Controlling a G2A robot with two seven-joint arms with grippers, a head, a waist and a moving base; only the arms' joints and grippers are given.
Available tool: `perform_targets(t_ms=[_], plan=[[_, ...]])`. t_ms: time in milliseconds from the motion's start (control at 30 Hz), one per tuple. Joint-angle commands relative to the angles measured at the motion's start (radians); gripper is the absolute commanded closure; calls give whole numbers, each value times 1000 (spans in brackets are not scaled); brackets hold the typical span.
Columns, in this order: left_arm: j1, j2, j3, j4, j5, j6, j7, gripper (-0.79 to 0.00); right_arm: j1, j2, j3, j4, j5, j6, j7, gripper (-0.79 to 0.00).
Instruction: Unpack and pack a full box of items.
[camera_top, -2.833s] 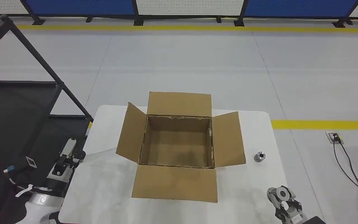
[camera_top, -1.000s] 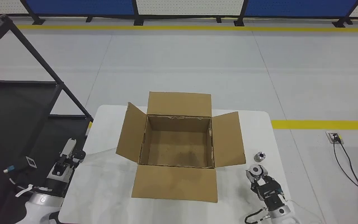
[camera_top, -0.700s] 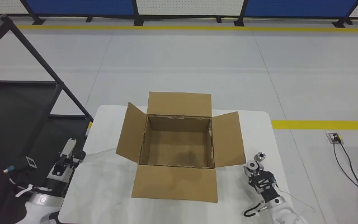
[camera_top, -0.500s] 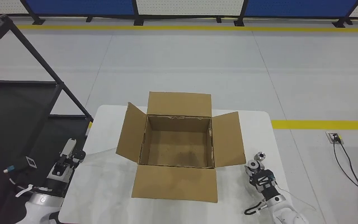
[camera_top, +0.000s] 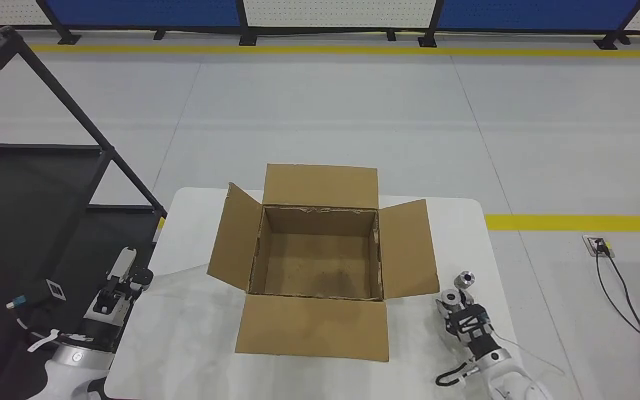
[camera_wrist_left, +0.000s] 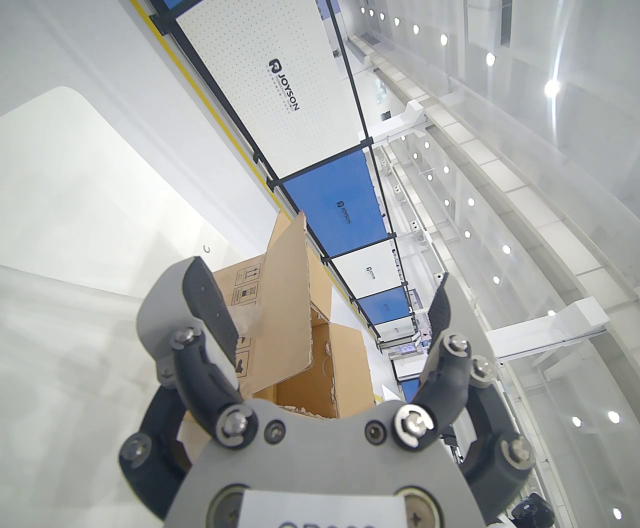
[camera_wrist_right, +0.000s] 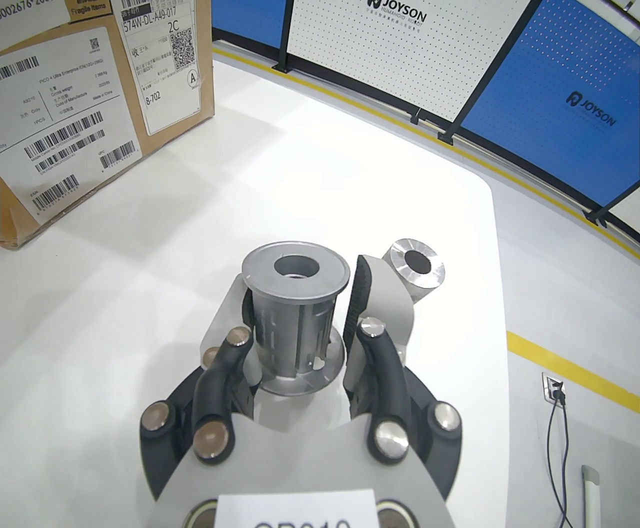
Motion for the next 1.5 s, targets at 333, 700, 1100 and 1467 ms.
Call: perform_targets(t_ms=[333, 700, 1100, 1467], plan=[[0, 0, 0, 0, 0, 0, 0, -785, -45, 12, 33, -58, 22, -32, -46, -754], [0, 0, 0, 0, 0, 0, 0, -785, -280, 43, 191, -377, 196, -270, -227, -785], [0, 0, 0, 0, 0, 0, 0, -785, -357, 55, 256, -460, 330, -481, -263, -785], [0, 0, 0, 0, 0, 0, 0, -785, -244, 54, 183, -409, 557, -551, 71, -785]])
